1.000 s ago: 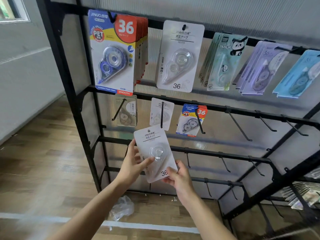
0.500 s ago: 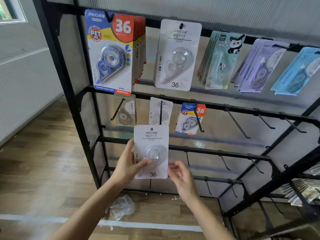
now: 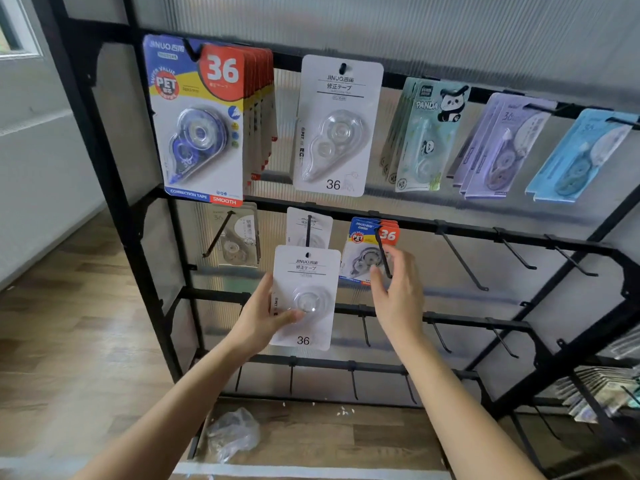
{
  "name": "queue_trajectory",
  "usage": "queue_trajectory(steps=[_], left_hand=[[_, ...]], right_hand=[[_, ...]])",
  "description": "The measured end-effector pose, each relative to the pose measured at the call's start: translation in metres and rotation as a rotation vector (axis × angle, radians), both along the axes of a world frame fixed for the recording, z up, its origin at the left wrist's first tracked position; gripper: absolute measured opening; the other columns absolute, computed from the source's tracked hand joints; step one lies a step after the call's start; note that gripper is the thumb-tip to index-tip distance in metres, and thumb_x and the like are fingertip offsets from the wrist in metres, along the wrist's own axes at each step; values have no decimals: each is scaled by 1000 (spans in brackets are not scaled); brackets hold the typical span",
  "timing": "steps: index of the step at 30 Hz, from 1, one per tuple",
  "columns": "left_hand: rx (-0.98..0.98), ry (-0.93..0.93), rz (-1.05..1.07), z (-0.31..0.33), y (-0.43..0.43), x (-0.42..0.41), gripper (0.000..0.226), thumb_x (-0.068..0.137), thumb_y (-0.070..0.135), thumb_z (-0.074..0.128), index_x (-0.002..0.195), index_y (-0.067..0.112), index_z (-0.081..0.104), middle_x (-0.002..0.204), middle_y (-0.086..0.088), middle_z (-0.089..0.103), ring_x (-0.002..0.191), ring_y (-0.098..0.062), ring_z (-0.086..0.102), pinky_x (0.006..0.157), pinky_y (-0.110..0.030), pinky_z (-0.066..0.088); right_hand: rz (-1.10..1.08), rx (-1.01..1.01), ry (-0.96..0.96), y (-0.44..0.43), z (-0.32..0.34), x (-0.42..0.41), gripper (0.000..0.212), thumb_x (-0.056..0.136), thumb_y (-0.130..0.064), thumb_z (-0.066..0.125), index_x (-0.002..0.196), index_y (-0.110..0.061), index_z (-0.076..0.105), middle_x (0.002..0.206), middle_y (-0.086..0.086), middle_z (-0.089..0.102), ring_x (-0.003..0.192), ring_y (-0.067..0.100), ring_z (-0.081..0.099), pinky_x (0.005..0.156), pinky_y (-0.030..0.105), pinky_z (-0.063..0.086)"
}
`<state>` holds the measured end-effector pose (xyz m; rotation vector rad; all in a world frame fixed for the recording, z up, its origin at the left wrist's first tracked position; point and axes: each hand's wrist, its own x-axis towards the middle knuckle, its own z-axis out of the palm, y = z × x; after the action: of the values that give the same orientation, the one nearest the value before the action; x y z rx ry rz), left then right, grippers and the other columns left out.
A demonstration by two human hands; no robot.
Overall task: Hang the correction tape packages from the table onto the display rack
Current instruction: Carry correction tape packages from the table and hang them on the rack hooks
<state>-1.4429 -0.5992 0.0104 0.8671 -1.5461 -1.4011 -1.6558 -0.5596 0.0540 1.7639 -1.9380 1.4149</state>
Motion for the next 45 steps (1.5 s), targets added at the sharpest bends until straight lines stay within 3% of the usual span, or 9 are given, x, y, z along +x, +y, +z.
queue_trajectory(steps=[4,9,17,20,24,30,36,43,45], left_hand=[[2,10,0,-11,6,0,58,70,19,79,119,27,50,112,-1,68,100,-21,67,74,-26,55],[26,89,8,-21,11,2,64,66,29,80,121,20,48,115,-9,66,103,-27,65,79,-35,54],[45,85,7,-25,10,5,60,69,10,73,123,16,47,114,-8,66,105,-24,64,82,-34,53],[45,48,-18,-25,14,0,56,71,13,73,120,14,46,112,-4,67,104,-19,64,81,-31,53],[63,52,4,-23,16,-2,52,69,16,72,115,16,47,107,-2,67,100,-20,65,79,-30,53],[61,88,-7,-16,14,-7,56,73,14,71,122,26,46,110,-1,69,96,-19,68,73,-28,54],[60,59,15,-21,15,2,67,65,34,77,124,26,46,112,-4,67,97,-21,67,75,-30,54],[49,0,58,-17,2,-6,51,81,4,71,119,27,47,109,-1,67,94,-11,67,72,-24,54],[56,-41,87,-11,-8,-11,48,82,4,69,118,27,46,112,-4,65,95,-15,67,77,-31,57]], right_hand=[[2,29,54,-18,7,-6,34,89,-10,62,120,1,54,118,17,58,105,31,57,83,41,48],[-12,96,99,-34,2,-10,34,90,-16,61,121,-2,54,120,15,58,106,29,56,83,37,46],[-23,126,81,-40,-2,-13,36,92,-21,60,122,-3,53,121,14,59,108,26,56,83,27,42],[-25,140,71,-39,-2,-13,37,92,-22,59,123,-4,52,123,14,58,110,25,55,84,31,45],[-29,153,59,-38,-2,-12,37,92,-22,59,124,-4,52,124,14,57,110,25,54,83,25,40],[-38,160,44,-38,0,-10,35,92,-20,59,122,-3,52,122,14,57,108,26,55,81,27,43],[-53,165,54,-39,-1,-10,35,93,-20,58,123,-4,52,123,12,57,109,24,54,80,22,37],[-56,157,51,-39,-3,-10,34,92,-20,58,122,-4,53,122,13,58,108,25,55,78,21,36],[-58,148,61,-39,-3,-10,33,92,-20,58,121,-4,54,121,12,59,107,25,56,78,21,37]])
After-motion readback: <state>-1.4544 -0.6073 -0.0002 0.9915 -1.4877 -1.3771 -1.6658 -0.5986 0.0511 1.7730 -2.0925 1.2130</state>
